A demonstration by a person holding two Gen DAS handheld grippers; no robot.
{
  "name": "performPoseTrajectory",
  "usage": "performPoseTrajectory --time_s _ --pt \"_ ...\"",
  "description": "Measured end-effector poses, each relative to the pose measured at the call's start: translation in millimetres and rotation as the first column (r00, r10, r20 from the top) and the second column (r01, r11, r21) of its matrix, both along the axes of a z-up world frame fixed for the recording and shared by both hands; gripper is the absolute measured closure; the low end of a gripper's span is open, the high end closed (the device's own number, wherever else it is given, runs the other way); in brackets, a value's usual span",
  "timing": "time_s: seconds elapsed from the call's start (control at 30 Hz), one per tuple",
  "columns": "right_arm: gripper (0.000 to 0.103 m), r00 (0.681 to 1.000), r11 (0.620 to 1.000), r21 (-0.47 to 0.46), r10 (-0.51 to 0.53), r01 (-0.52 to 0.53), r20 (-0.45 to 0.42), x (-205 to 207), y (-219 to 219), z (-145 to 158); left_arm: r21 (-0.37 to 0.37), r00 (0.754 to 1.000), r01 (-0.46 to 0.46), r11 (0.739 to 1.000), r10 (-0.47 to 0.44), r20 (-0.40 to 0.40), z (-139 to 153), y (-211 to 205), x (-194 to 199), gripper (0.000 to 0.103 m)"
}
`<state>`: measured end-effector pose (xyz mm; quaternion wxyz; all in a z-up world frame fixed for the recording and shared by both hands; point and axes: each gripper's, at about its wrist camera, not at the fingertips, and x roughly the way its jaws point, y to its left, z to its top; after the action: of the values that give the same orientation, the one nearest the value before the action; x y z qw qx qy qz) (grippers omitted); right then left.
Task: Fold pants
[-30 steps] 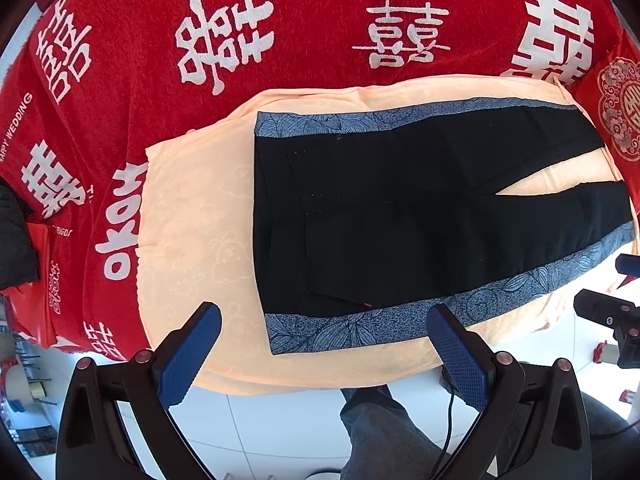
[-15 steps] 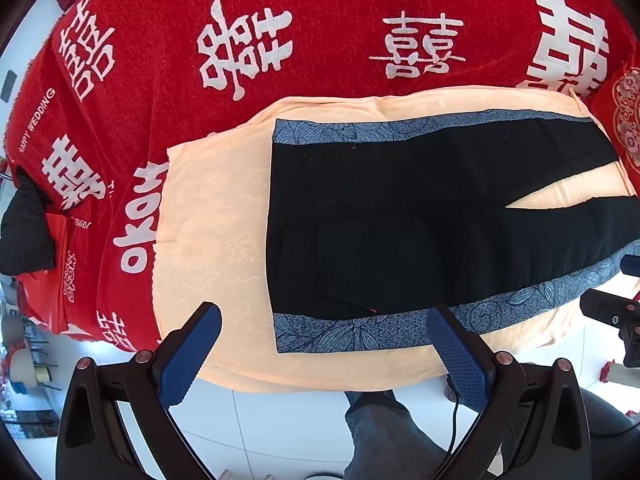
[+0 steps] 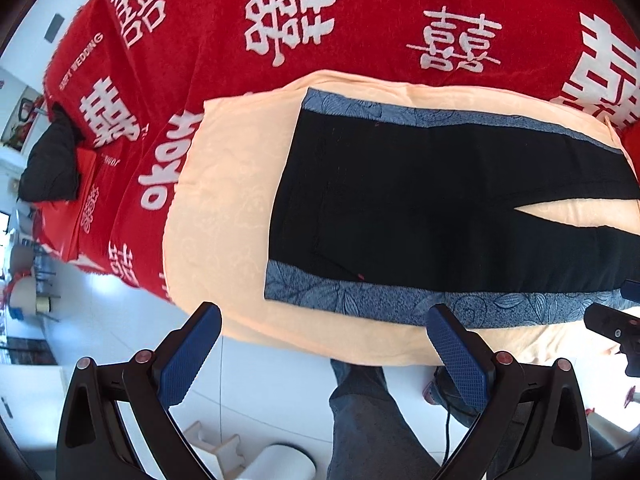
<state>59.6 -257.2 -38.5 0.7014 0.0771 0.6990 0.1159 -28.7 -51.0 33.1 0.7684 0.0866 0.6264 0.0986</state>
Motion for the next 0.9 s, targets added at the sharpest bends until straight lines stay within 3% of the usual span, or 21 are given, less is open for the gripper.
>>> performPoseTrajectory --time_s 0.2,0.4,0.8,0.9 --pt "0.0 0.998 0.999 0.013 -0.041 0.042 -0.042 -12 -11 -13 0.008 0.999 0.021 1.0 -0.021 -0.048 -5 -6 -15 0.0" --pt "0.0 0.996 0.996 -0.006 -0.084 0.084 -0.024 -20 -2 -13 -0.015 0.994 0.077 0.997 -0.078 -0.077 -24 4 -8 0.0" --pt "0.0 0.973 0.977 -0.006 -0.213 0.213 -0.091 -31 19 -52 -0.09 0.978 0.127 0.988 -0.14 -0.154 -85 29 5 0.0" --pt "0.0 0.968 0.972 0.014 -0.232 0.235 -0.095 -32 24 -61 -0.146 0.984 0.099 0.984 -0.119 -0.135 -94 38 9 0.0"
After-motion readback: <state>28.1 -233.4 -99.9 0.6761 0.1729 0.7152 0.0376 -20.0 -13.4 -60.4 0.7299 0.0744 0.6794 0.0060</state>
